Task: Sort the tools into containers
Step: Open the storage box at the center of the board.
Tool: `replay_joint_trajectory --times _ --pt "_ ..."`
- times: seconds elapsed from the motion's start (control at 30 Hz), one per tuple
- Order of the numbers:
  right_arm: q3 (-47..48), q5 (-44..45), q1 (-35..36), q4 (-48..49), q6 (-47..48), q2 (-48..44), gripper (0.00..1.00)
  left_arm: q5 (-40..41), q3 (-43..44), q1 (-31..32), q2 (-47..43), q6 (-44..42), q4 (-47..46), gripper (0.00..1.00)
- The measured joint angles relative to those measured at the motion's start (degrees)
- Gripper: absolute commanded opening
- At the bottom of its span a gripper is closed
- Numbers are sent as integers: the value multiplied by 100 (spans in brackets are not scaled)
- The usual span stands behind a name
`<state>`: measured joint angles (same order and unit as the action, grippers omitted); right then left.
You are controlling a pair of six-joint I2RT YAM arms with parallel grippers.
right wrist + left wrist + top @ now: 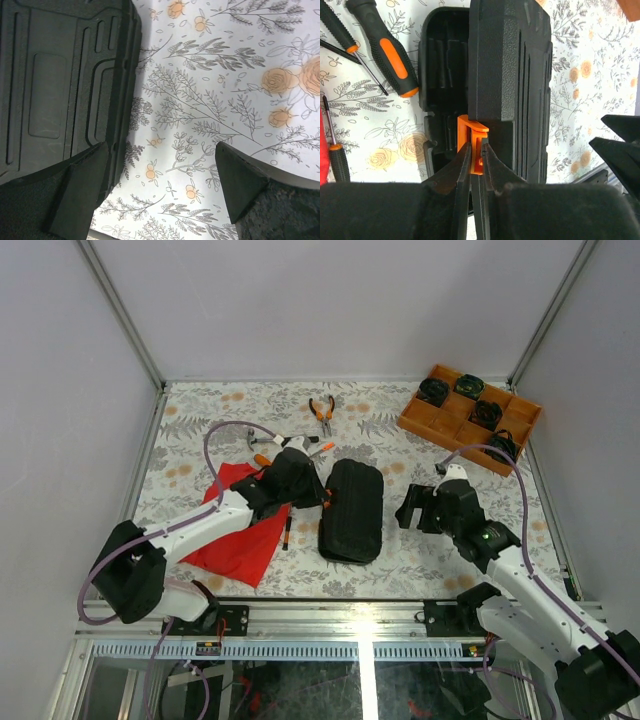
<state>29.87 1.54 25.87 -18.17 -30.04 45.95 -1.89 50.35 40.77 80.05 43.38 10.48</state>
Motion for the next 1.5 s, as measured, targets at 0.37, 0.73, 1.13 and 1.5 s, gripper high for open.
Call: replay_joint_trajectory --times 0.37,0.73,1.13,1.5 --pt "0 492 0 -280 -291 278 82 750 1231 1102 417 -109 1165 0" --pt "0 284 -59 55 -317 791 78 1141 2236 1554 981 -166 1851 6" --pt "-415 -739 -33 804 -798 1082 76 1099 2830 1904 1075 -61 1985 11" --pt "-76 -142 -9 315 -835 66 90 1438 3399 1926 1169 -79 2719 12"
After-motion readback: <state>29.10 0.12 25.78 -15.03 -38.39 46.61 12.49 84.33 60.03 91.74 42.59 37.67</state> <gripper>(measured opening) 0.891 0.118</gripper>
